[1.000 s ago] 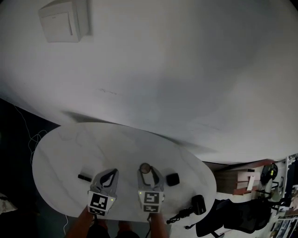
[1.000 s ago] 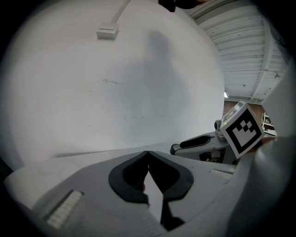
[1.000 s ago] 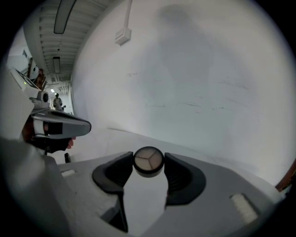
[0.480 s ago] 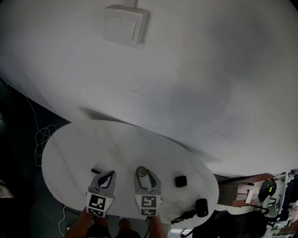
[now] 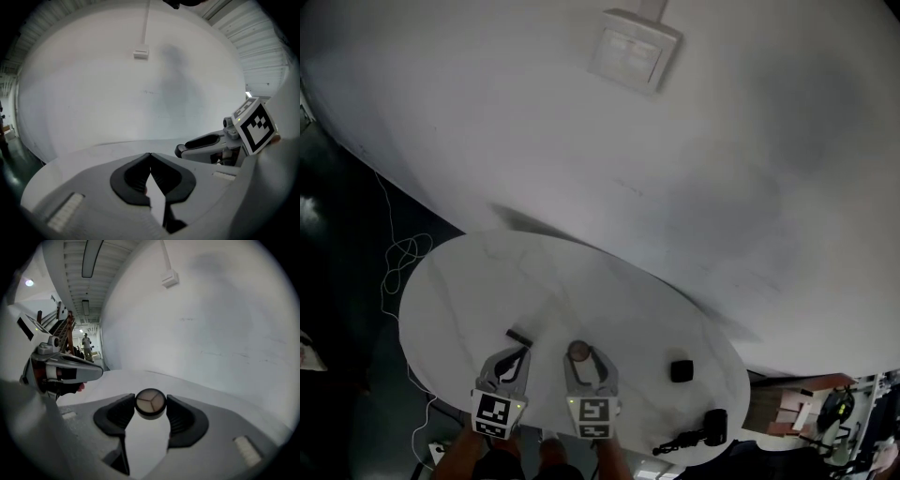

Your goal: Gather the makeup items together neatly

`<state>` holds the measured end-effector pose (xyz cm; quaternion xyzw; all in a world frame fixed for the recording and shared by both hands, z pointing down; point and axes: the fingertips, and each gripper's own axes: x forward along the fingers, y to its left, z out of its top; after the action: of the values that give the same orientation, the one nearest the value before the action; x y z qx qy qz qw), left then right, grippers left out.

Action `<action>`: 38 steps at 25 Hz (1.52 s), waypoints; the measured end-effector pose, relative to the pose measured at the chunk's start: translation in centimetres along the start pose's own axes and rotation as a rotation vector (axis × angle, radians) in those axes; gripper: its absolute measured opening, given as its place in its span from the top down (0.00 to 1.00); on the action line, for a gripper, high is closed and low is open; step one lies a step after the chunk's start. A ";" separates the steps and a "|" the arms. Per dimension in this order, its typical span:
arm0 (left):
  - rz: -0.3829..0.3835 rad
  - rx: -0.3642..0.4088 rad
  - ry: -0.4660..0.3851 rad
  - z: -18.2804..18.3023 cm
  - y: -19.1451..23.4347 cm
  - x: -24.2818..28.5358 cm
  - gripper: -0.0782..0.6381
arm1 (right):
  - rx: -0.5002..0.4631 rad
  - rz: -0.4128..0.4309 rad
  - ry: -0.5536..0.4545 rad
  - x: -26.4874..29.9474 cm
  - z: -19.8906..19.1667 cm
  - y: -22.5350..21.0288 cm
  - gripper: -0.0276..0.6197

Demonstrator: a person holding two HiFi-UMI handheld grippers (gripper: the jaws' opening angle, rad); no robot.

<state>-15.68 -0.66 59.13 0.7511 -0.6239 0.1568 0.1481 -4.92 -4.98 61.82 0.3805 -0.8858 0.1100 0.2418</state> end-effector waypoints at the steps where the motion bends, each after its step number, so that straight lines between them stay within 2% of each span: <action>1: 0.007 -0.004 0.005 -0.5 0.3 -0.2 0.88 | -0.002 0.009 0.005 0.2 -0.3 0.4 0.63; 15: 0.037 -0.060 0.073 -6.8 2.3 -1.3 0.88 | -0.010 0.099 0.095 3.7 -5.6 5.4 0.63; 22: 0.044 -0.079 0.098 -9.0 3.0 -1.4 0.88 | -0.028 0.112 0.139 5.2 -8.0 6.6 0.63; 38: 0.037 -0.094 0.105 -10.0 3.4 -2.0 0.88 | -0.077 0.091 0.183 6.1 -9.2 7.0 0.63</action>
<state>-19.86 4.66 67.43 0.7223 -0.6359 0.1694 0.2128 -10.50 -0.49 72.77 0.3186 -0.8800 0.1212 0.3309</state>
